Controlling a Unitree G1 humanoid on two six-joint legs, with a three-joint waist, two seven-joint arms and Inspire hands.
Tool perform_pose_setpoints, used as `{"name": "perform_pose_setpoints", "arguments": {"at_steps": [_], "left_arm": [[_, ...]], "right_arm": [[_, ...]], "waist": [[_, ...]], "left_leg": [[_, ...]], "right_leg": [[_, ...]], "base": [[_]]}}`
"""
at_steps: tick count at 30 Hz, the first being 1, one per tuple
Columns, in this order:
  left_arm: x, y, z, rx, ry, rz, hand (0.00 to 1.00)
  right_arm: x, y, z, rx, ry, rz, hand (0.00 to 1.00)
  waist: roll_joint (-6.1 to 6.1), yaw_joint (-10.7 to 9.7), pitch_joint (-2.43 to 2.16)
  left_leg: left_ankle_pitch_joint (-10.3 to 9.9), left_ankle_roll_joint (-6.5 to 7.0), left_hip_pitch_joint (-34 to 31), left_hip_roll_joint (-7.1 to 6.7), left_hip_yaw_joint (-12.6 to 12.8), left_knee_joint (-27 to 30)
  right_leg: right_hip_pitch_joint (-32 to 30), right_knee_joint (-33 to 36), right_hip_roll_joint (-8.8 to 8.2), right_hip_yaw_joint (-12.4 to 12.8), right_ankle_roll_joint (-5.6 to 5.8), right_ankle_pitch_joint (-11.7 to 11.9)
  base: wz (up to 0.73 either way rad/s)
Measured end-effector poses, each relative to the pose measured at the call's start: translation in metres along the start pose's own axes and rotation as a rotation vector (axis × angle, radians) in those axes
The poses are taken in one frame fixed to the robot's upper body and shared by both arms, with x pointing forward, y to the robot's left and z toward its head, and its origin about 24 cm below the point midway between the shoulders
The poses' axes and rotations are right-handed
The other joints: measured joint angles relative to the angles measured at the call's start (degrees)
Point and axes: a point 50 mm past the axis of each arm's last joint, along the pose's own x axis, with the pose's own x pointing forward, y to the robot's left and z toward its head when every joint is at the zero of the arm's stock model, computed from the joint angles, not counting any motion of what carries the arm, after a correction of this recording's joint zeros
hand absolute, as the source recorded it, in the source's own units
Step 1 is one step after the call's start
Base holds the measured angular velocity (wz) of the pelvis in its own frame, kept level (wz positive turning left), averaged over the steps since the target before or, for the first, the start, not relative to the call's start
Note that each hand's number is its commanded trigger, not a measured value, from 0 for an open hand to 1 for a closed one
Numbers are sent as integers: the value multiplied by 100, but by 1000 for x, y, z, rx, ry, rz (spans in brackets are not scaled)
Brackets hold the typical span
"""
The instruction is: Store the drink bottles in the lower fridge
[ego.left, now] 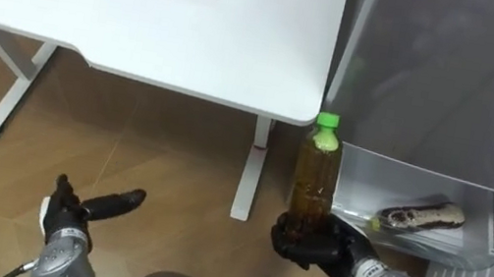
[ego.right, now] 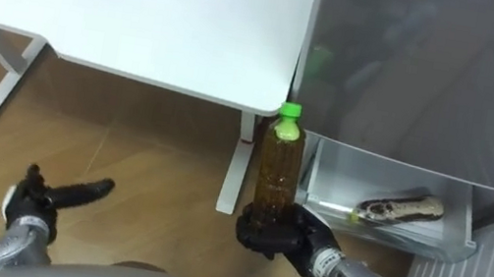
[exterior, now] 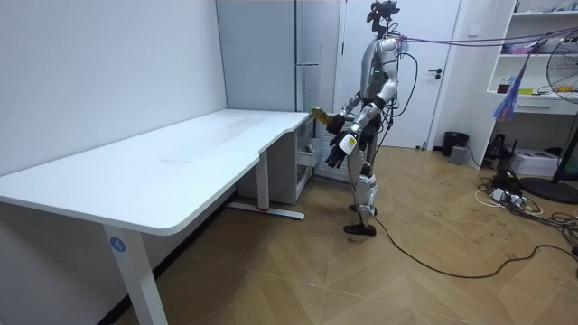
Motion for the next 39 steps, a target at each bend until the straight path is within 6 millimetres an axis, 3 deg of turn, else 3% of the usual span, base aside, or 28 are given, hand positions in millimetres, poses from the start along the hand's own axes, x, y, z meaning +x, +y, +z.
{"name": "perform_pose_setpoints", "arguments": {"at_steps": [9,14,39], "left_arm": [[-3,12,-39,268,140,-30,0],[-5,15,-48,304,185,-59,0],[0,11,-40,531,139,-112,0]], "right_arm": [[-1,-1,0,3,0,3,100],[0,0,2,34,-16,12,100],[6,-1,4,20,5,-44,100]], "waist": [[-29,-62,26],[-63,-123,32],[-49,-336,46]], "left_leg": [[0,0,3,0,8,-35],[0,0,-32,-2,9,-31],[8,11,-276,-2,48,-54]], "right_leg": [[-12,-1,0,4,0,0],[-43,-6,2,18,0,0],[-343,25,7,154,-2,2]], "base": [[0],[0],[-1]]}}
